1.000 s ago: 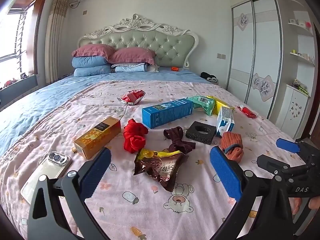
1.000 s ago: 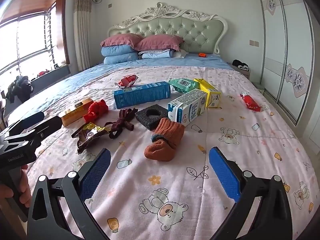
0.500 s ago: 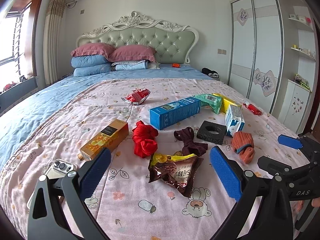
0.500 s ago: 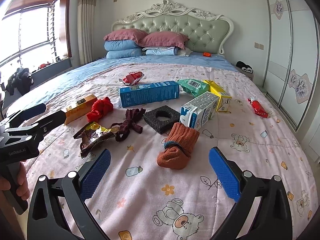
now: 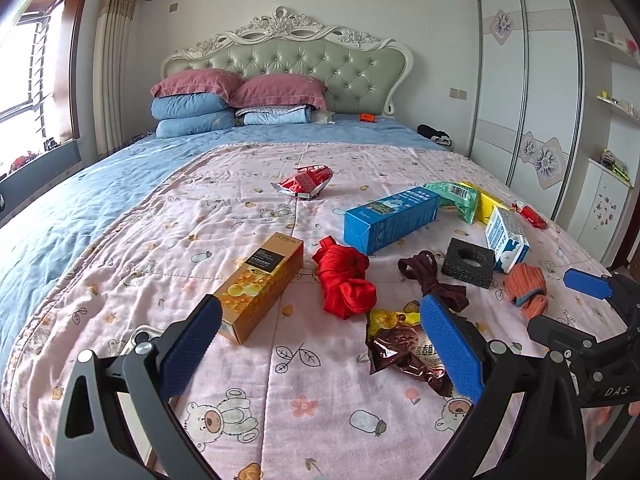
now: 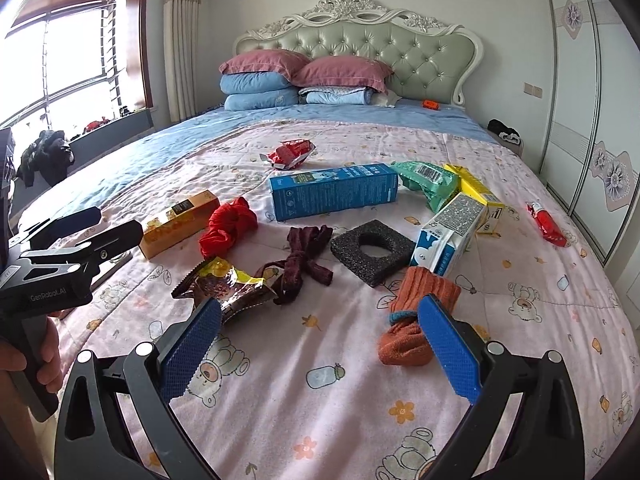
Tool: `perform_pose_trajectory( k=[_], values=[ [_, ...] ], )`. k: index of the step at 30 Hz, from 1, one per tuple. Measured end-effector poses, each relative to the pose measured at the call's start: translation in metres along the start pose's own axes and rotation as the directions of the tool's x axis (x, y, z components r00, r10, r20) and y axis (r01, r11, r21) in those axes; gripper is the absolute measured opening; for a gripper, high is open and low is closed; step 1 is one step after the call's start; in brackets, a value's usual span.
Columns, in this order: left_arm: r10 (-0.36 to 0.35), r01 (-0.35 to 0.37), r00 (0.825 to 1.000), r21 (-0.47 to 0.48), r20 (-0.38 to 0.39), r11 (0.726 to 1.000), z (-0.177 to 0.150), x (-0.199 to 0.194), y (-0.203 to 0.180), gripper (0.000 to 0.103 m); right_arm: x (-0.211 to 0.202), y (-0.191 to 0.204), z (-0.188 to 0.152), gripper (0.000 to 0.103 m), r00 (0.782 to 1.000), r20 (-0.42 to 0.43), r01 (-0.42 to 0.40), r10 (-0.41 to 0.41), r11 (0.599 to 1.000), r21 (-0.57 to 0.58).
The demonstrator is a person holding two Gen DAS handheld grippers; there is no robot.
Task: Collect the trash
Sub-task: 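Move the left tool toward the gold L'Oreal box on the quilt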
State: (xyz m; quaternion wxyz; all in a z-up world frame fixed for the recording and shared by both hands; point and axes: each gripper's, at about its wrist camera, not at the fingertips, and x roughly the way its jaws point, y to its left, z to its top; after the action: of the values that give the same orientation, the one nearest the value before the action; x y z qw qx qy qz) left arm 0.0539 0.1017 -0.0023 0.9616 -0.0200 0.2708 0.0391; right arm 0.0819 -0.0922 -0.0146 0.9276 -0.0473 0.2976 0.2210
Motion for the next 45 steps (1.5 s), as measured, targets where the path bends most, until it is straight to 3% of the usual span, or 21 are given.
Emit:
perform_pose_trajectory(
  k=[11,45],
  values=[
    [0.013,-0.013,1.0,-0.019,-0.002,1.0,0.006,0.002,0.017,0.099,0.007,0.013,0.012,0.095,0.999,0.01,-0.033,0.033,0.999,-0.009],
    [0.027,-0.027,1.0,0.041,-0.008,0.999,0.012,0.013,0.004,0.099,0.014,0.009,0.02,0.095,1.0,0.0,-0.025,0.025,1.0,-0.002]
  ],
)
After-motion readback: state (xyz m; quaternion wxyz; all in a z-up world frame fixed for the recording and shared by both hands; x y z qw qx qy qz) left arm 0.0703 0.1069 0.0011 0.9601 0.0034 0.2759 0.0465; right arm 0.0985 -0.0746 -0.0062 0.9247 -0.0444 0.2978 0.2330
